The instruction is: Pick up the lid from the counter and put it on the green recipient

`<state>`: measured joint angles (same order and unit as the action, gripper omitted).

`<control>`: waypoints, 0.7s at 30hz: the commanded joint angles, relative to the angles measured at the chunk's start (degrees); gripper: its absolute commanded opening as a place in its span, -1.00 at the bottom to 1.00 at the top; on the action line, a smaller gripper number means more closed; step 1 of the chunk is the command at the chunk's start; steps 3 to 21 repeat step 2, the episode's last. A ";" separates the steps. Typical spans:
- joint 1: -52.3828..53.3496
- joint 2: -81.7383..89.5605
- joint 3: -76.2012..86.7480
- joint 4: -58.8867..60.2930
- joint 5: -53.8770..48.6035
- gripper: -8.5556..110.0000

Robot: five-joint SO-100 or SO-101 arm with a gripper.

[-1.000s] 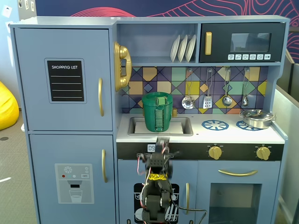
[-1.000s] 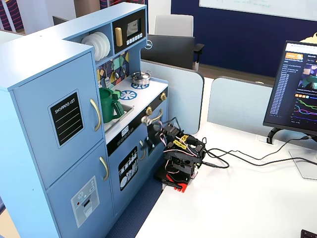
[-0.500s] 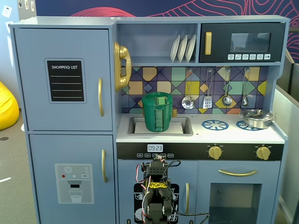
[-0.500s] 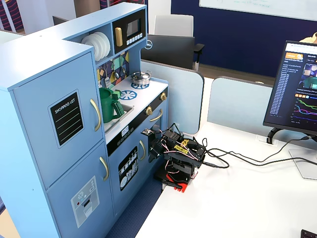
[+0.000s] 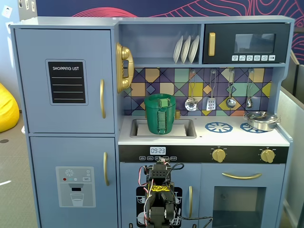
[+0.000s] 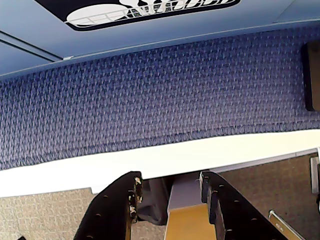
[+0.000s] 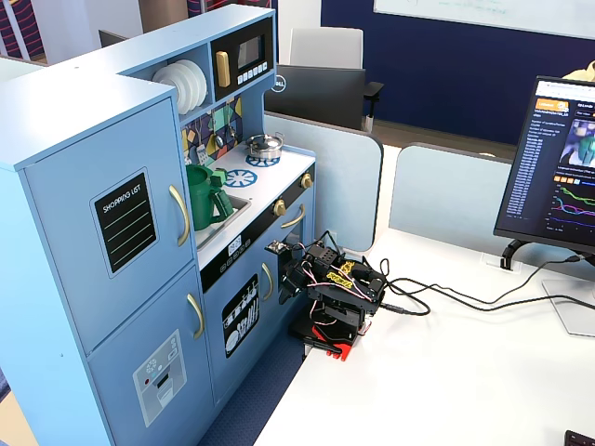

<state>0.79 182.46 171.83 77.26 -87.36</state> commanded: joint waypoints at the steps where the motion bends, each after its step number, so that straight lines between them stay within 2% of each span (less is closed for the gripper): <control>1: 0.97 -0.35 -0.18 10.55 0.88 -0.78; 21: 0.97 -0.35 -0.18 10.55 0.88 -0.78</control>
